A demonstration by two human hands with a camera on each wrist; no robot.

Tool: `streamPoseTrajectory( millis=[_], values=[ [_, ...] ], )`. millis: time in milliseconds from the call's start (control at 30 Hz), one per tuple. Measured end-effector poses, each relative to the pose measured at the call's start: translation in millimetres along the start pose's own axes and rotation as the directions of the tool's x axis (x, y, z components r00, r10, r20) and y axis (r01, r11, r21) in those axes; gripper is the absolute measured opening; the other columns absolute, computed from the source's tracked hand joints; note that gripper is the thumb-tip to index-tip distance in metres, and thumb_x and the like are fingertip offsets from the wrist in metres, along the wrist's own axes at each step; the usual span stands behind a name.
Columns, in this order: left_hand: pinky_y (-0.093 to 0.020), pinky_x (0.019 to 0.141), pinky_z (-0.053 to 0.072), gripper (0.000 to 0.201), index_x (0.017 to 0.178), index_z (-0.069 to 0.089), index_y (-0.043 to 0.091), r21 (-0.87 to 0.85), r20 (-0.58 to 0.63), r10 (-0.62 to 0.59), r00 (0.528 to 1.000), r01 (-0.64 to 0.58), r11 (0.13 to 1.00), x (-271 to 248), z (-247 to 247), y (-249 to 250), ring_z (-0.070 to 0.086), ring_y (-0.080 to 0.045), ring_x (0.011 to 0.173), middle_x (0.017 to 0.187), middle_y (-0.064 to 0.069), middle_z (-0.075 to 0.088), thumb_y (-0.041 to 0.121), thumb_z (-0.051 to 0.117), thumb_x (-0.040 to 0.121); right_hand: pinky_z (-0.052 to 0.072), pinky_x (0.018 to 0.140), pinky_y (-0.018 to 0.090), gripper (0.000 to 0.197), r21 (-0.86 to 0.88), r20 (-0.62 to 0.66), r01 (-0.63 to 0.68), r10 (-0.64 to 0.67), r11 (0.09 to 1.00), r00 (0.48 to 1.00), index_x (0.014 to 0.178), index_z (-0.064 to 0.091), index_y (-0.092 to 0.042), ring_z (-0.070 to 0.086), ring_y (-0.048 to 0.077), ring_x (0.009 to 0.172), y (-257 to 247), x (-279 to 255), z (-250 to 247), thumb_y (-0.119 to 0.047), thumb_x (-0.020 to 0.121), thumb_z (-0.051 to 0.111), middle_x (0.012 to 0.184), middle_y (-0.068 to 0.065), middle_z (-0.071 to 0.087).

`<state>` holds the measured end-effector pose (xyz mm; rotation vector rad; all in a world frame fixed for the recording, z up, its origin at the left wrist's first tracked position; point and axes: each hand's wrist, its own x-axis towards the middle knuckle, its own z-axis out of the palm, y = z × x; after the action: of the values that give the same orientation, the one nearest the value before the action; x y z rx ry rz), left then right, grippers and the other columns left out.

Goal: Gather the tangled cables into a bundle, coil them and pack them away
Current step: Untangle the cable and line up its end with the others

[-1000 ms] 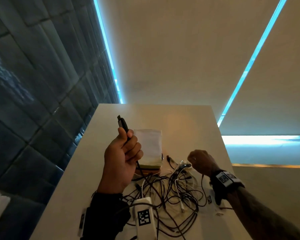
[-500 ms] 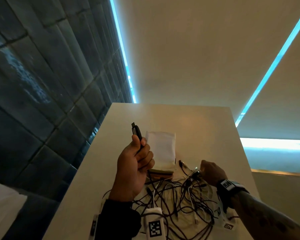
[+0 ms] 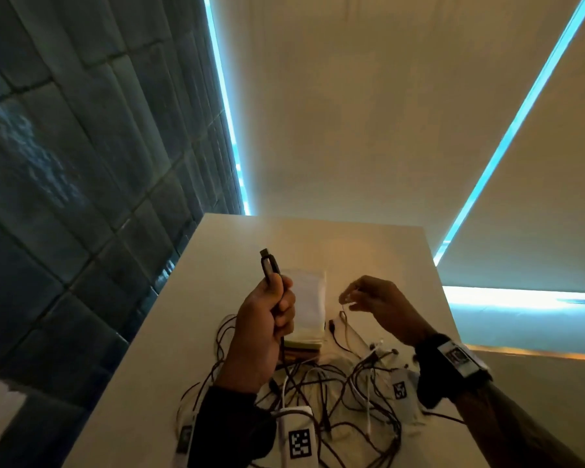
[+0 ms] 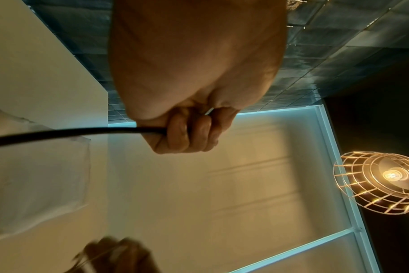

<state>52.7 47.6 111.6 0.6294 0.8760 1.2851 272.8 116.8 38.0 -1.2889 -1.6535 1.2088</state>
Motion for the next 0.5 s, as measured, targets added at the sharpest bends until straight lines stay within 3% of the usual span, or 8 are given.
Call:
streamPoseTrajectory(
  millis=[67,100,200,300,400,500],
  values=[
    [-0.019,0.040,0.017,0.020,0.090,0.053,0.010,0.069,-0.015,0.009,1.000,-0.008,0.998,-2,3,-1,0.025,-0.004,0.042,0.055,0.006,0.035,0.027,0.043,0.096,0.059,0.078,0.042,0.014,0.352,0.031,-0.005,-0.007,0.936,0.999,0.100,0.054,0.012,0.068,0.035,0.077,-32,-10,13,0.000,0.094,0.052,0.083,0.023,0.066],
    [-0.019,0.039,0.018,0.020,0.093,0.053,0.009,0.127,-0.026,0.020,0.999,-0.016,0.992,-2,5,-2,0.025,-0.004,0.043,0.055,0.007,0.034,0.025,0.043,0.098,0.059,0.074,0.042,0.014,0.422,0.041,-0.003,-0.016,0.907,0.999,0.103,0.053,0.010,0.066,0.035,0.071,-45,-13,19,-0.001,0.094,0.050,0.077,0.021,0.063],
    [-0.019,0.039,0.020,0.019,0.099,0.056,0.010,0.305,-0.049,0.043,0.998,-0.026,0.952,-5,8,-5,0.024,-0.004,0.043,0.054,0.008,0.031,0.026,0.046,0.099,0.055,0.057,0.039,0.020,0.456,0.048,0.026,-0.054,0.889,0.997,0.114,0.047,0.001,0.058,0.028,0.056,-73,-20,39,-0.009,0.096,0.051,0.071,0.013,0.058],
    [-0.020,0.043,0.025,0.026,0.097,0.058,0.011,0.370,-0.016,0.069,0.997,-0.059,0.927,-11,11,-7,0.029,-0.005,0.046,0.056,0.007,0.035,0.035,0.049,0.096,0.047,0.047,0.031,0.027,0.460,0.031,0.065,-0.088,0.886,0.996,0.112,0.044,-0.001,0.051,0.022,0.050,-90,-27,57,-0.016,0.094,0.056,0.069,0.012,0.058],
    [-0.020,0.042,0.028,0.025,0.097,0.063,0.009,0.314,-0.017,0.133,0.991,-0.121,0.942,-14,7,-5,0.031,-0.007,0.046,0.058,0.002,0.041,0.032,0.058,0.089,0.046,0.046,0.029,0.031,0.464,-0.001,0.077,-0.086,0.883,0.996,0.105,0.043,0.003,0.051,0.022,0.052,-96,-35,71,-0.022,0.092,0.058,0.072,0.013,0.061],
    [-0.023,0.046,0.032,0.029,0.092,0.066,0.011,0.305,-0.039,0.152,0.988,-0.133,0.943,-16,4,-4,0.039,-0.011,0.049,0.059,-0.002,0.048,0.038,0.060,0.082,0.050,0.053,0.031,0.035,0.455,0.046,0.046,-0.075,0.889,0.996,0.100,0.050,0.006,0.059,0.028,0.063,-93,-42,77,-0.028,0.095,0.055,0.082,0.020,0.063]
  ],
)
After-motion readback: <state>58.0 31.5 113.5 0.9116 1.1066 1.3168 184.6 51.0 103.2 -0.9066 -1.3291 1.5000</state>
